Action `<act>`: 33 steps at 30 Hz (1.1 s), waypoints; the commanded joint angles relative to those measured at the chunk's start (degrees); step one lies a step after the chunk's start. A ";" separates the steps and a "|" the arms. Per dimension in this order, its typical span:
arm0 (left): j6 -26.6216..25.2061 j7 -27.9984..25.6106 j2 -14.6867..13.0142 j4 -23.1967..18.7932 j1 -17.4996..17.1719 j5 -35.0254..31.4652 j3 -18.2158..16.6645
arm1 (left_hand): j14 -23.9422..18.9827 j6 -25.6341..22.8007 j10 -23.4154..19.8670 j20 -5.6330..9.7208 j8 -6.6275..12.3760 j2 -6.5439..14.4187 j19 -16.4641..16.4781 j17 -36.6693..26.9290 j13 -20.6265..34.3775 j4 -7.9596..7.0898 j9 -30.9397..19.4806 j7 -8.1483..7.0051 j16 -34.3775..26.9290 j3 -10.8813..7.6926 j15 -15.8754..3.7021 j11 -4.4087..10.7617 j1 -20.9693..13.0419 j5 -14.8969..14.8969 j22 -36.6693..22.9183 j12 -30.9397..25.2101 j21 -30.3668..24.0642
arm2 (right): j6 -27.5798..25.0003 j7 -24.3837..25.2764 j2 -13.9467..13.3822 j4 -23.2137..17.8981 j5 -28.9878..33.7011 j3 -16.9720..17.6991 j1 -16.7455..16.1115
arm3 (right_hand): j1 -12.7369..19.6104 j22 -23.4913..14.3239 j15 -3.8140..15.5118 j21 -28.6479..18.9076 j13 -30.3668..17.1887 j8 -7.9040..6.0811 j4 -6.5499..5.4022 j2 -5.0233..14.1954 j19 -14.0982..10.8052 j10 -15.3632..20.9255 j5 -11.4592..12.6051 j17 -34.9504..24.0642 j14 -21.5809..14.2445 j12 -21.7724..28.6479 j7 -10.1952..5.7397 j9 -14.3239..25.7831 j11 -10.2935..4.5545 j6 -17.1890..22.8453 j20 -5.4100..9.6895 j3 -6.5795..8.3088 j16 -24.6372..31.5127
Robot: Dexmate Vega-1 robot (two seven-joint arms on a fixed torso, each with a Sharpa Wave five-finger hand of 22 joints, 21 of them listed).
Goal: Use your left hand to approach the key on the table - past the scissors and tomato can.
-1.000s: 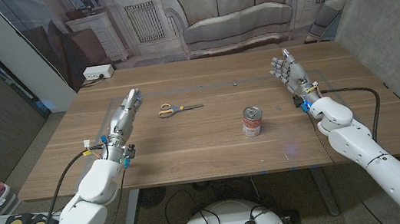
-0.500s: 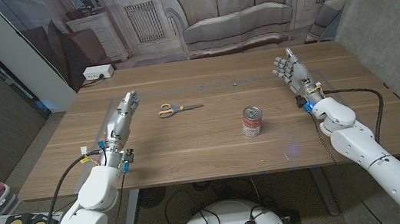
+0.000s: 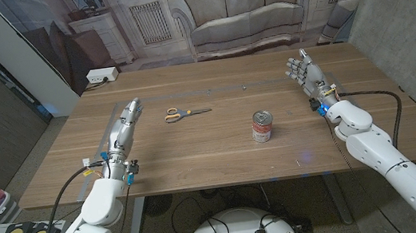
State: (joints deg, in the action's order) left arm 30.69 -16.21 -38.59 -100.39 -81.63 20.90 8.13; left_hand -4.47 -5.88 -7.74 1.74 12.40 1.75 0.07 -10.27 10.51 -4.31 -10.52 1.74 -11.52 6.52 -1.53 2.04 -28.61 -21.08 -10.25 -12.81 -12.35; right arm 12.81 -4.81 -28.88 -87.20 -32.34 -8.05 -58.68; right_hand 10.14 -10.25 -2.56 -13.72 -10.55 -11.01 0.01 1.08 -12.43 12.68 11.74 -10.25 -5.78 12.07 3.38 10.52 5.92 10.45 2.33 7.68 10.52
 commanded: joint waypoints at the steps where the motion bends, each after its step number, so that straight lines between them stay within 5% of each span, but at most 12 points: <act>1: 0.62 -1.63 -0.01 -0.62 -2.03 -1.71 -1.30 | -0.73 -0.79 -0.72 2.19 0.37 0.28 0.61 -0.15 0.25 -0.06 -0.20 -0.11 -0.19 0.63 -0.05 -0.19 -0.22 -0.22 -0.18 -0.10 -0.21 | -1.01 0.86 -0.75 -1.44 0.33 0.47 -0.63 | 0.12 -0.23 0.16 0.01 -0.10 -0.24 0.15 0.47 -0.49 0.44 0.25 -0.21 -0.68 0.29 0.04 0.17 -0.03 0.72 0.44 0.07 0.23; 33: 1.79 -6.78 1.69 -2.79 -9.06 -7.51 -7.12 | -2.42 -2.41 -2.49 2.19 0.47 0.50 1.83 -0.15 0.26 0.23 -0.22 -0.66 -0.27 0.89 -0.49 0.31 -1.02 -0.63 -0.19 -0.21 -0.34 | -2.48 3.20 -1.90 -4.53 0.63 1.31 -2.56 | 0.05 -0.25 0.23 0.35 -0.10 -0.22 0.18 0.58 -0.52 0.60 0.23 -0.23 -0.71 0.31 0.10 0.17 -0.02 0.80 0.38 -0.05 0.21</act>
State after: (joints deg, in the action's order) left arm 32.81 -20.49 -37.74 -101.71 -87.70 16.16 3.22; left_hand -6.29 -7.85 -9.48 1.95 12.40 2.27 1.51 -10.27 10.51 -3.95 -10.52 1.03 -11.52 6.88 -2.20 2.34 -29.15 -21.41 -10.25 -12.81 -12.35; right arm 10.98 -2.20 -30.63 -91.20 -31.72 -6.84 -61.01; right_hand 9.91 -10.25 -2.49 -13.72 -10.55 -11.00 0.00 1.31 -12.43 12.67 11.74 -10.25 -5.85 12.07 3.69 10.52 5.92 10.75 2.33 7.68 10.52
